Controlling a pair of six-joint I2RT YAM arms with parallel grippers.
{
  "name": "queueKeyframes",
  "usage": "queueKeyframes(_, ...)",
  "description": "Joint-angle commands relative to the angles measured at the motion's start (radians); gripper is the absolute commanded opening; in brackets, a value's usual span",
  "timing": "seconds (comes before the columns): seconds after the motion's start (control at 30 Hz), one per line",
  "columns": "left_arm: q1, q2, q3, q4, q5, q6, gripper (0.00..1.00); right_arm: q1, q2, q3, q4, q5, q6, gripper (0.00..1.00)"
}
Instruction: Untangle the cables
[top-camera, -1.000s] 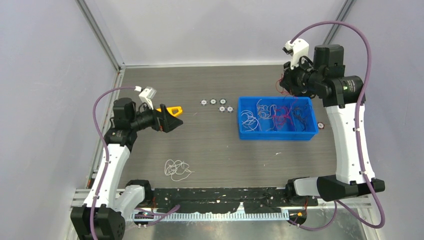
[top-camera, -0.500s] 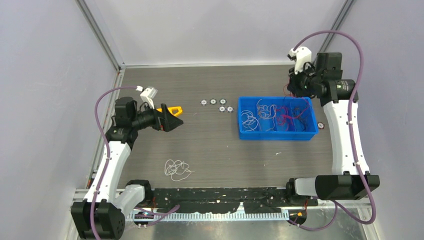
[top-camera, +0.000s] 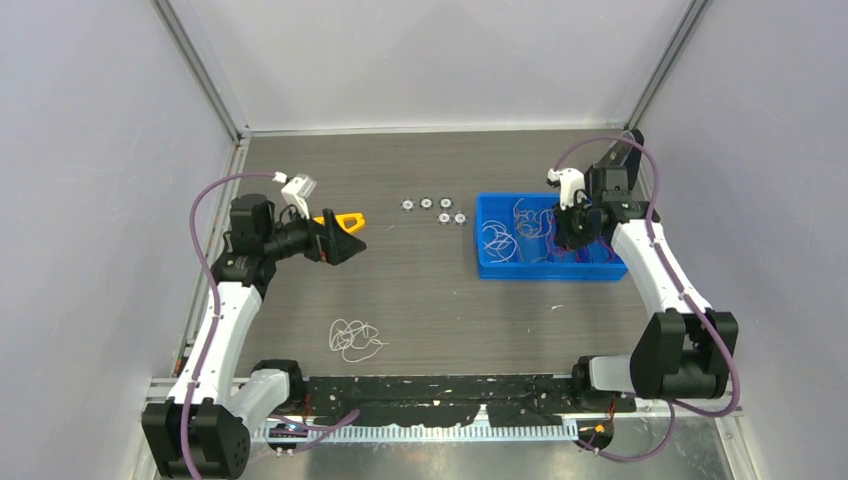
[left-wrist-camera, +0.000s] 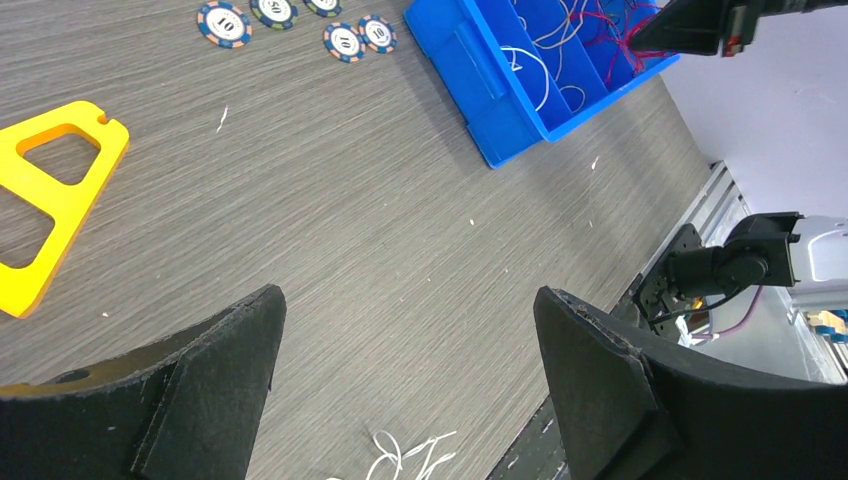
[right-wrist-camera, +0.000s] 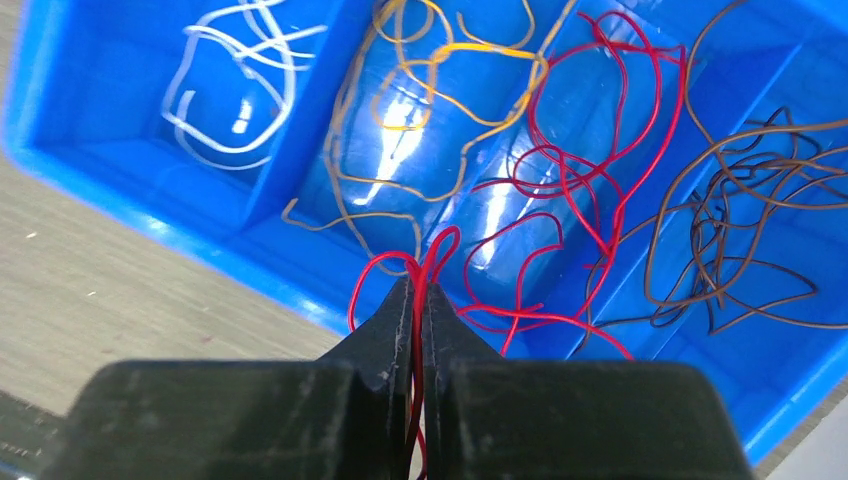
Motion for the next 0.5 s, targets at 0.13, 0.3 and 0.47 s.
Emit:
queueKeyframes(0.13, 0.006, -0.018, 0.026, -0.009, -0.023, 0.023, 0.97, -0.022, 0.186, -0.059, 0.262, 0.193, 0.058, 0.05)
queueKeyframes(0.3, 0.006, -0.019, 0.027, -0.017, -0.03, 0.019, 0.97, -0.022, 0.32, -0.008, 0.288, 0.241, 0.093, 0.13)
queueKeyframes(0.47, 0.006, -0.044, 0.032, -0.029, -0.024, 0.03, 0.99, -0.021, 0.239, 0.015, 0.185, 0.187, 0.083, 0.49)
